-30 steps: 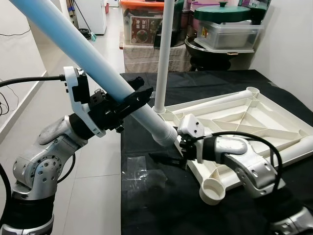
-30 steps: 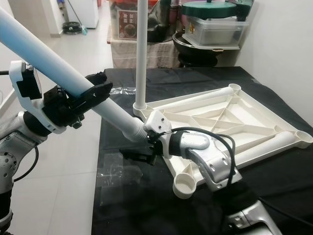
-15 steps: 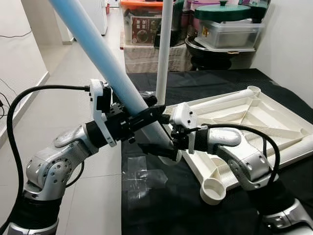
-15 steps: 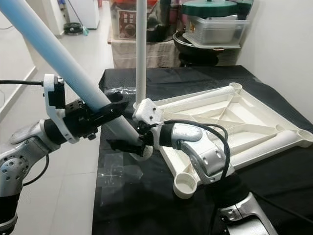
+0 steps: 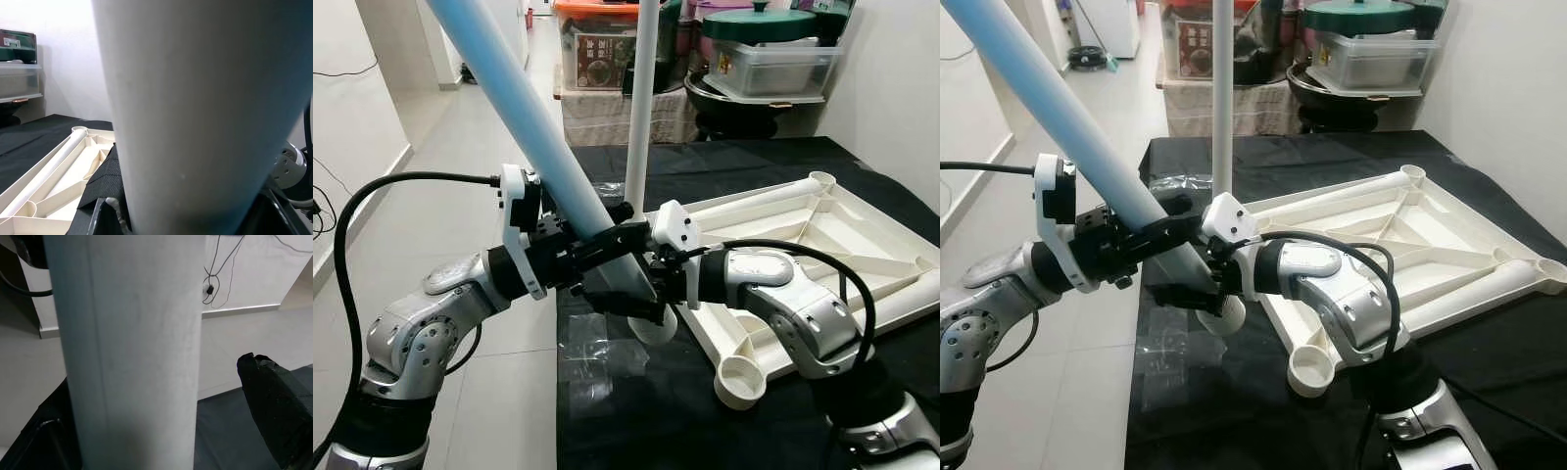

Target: Building children table

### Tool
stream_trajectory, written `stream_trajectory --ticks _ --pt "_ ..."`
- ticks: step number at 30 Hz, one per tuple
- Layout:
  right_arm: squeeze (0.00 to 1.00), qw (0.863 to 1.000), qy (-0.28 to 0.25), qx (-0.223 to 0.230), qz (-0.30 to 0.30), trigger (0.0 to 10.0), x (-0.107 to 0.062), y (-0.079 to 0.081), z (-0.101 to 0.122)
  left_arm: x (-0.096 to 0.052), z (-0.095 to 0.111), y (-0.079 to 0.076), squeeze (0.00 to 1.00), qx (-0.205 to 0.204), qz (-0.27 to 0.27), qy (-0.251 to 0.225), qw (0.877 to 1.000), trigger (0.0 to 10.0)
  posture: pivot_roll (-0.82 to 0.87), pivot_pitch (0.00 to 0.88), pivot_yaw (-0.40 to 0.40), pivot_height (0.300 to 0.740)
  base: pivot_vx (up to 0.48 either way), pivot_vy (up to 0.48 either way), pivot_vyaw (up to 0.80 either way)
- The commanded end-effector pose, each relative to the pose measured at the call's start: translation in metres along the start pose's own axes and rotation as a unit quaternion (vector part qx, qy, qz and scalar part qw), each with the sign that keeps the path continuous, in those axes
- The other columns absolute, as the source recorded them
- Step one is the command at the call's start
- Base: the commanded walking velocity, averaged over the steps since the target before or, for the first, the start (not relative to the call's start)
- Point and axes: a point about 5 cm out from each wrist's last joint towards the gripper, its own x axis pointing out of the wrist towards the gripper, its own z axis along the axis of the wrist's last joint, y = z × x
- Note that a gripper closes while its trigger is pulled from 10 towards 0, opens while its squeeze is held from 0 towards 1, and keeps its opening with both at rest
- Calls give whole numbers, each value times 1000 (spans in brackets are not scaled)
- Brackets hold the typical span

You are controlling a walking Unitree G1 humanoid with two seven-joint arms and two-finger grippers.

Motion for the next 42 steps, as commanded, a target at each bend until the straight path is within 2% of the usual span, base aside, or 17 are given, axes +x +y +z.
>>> stream_trajectory --ticks 1,6,7,24,25,30,35,37,40,42 --pt "0 1000 -21 -10 20 10000 5 7 12 7 -10 -5 0 -10 -25 31 999 10000 6 0 -34 740 0 0 0" --pt "0 999 -32 -3 27 9961 5 12 17 7 -14 -5 0 -9 -27 34 999 10000 1 0 -31 740 0 0 0" --pt "0 999 -36 -2 32 0 5 14 18 8 -14 -5 0 -7 -27 34 999 10000 1 0 -32 740 0 0 0" --pt "0 997 -64 34 21 0 7 15 19 7 -13 -5 0 -5 -17 26 1000 10000 3 0 -38 740 0 0 0" --pt "0 997 -70 37 21 0 7 15 22 6 -14 -4 1000 1 -15 26 1000 10000 8 0 -41 740 0 0 0" --pt "0 997 -72 38 14 0 6 13 23 5 -13 -6 1000 7 -31 26 999 10000 4 0 -39 740 0 0 0" --pt "0 997 -60 42 -27 0 4 1 19 2 -4 -10 1000 8 -42 17 999 10000 9 0 -43 740 0 0 0" --pt "0 995 -54 41 -72 0 1 -13 15 -3 3 -9 1000 13 -25 9 1000 10000 10 0 -44 740 0 0 0" --pt "0 994 -50 42 -92 0 -1 -20 13 -6 6 -8 1000 17 -16 5 1000 10000 11 0 -45 740 0 0 0" --pt "0 988 -48 47 -137 0 -7 -35 10 -12 12 -5 1000 25 11 -9 1000 10000 15 0 -48 740 0 0 0"
